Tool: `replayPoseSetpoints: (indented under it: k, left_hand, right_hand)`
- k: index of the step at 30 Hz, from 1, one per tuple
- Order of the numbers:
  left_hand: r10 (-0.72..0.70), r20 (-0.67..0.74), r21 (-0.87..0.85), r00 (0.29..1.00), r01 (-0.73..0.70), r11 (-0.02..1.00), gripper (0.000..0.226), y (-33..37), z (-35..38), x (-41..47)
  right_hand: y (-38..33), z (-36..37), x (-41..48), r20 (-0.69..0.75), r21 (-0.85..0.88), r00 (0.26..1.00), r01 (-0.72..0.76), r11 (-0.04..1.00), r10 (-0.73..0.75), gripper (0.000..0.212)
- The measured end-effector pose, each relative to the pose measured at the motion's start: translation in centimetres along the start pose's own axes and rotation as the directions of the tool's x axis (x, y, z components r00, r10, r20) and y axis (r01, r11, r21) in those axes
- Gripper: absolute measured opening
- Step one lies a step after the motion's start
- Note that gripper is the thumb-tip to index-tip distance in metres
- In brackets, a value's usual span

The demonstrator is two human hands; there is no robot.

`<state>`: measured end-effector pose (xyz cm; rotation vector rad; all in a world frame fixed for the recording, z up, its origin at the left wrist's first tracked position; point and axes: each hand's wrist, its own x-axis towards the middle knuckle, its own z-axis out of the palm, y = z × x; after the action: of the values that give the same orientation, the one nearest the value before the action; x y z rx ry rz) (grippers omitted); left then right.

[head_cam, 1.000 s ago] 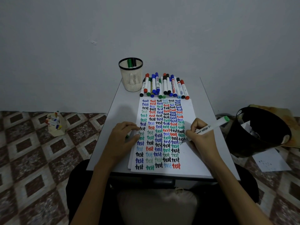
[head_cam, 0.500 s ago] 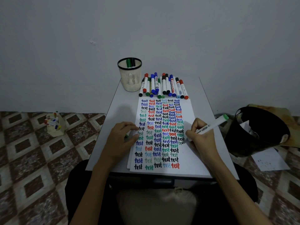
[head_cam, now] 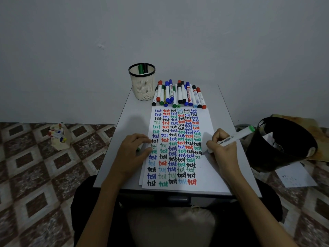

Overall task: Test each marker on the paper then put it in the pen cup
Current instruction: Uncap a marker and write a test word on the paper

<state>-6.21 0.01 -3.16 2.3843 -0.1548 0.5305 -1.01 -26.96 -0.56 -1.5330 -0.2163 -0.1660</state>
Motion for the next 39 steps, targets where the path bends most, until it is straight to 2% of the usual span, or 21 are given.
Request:
replayPoseSetpoints:
  k: [6,10,15,19,22,27,30,32,35,39]
  left_hand:
    - [-0.007,0.008,0.006,1.0,0.007,1.0,0.045,0.0,0.0,0.1]
    - [-0.018,0.007,-0.008,1.0,0.018,1.0,0.044,0.1,-0.1,0.1]
    - [-0.018,0.012,-0.005,1.0,0.018,1.0,0.045,0.2,-0.1,0.1]
    - [-0.021,0.007,0.006,1.0,0.021,1.0,0.048,0.4,-0.1,0.1]
    - [-0.045,0.026,-0.011,0.999,0.046,0.999,0.047,0.6,-0.3,0.1]
    - [-0.085,-0.084,0.124,0.993,0.095,0.988,0.059,0.0,-1.7,-0.6]
    - [-0.098,-0.086,0.18,0.991,0.112,0.977,0.049,-0.8,-2.2,-1.5]
    - [-0.074,-0.074,0.185,0.994,0.087,0.979,0.039,-1.1,-2.2,-1.7]
    - [-0.109,-0.101,0.037,0.989,0.113,0.993,0.036,-0.1,-1.8,-1.5]
    - [-0.132,-0.075,-0.186,0.988,0.116,0.976,0.036,2.0,-1.0,-1.1]
  right_hand:
    - [-0.3,0.2,-0.1,0.05,0.001,0.999,-0.015,1.0,0.015,0.021]
    - [-0.1,-0.1,0.2,0.025,0.038,0.997,-0.073,0.997,0.073,0.033]
    - [-0.4,-0.3,0.8,-0.044,0.235,0.987,-0.138,0.962,0.152,0.03]
    - [-0.6,-0.2,0.9,-0.026,0.28,0.985,-0.156,0.947,0.17,0.026]
    - [-0.9,-0.3,0.9,-0.017,0.323,0.984,-0.16,0.933,0.175,0.033]
    - [-1.7,-0.5,0.7,-0.011,0.309,0.991,-0.127,0.943,0.137,0.025]
    - [-1.7,-0.5,0.6,0.05,0.367,0.987,-0.158,0.917,0.15,0.018]
    - [-1.7,0.0,0.6,0.147,0.428,0.971,-0.233,0.873,0.187,0.023]
    - [-2.3,1.4,0.0,0.245,0.46,0.949,-0.292,0.839,0.197,0.018]
    - [-2.7,2.7,-0.7,0.231,0.383,0.959,-0.247,0.89,0.166,0.012]
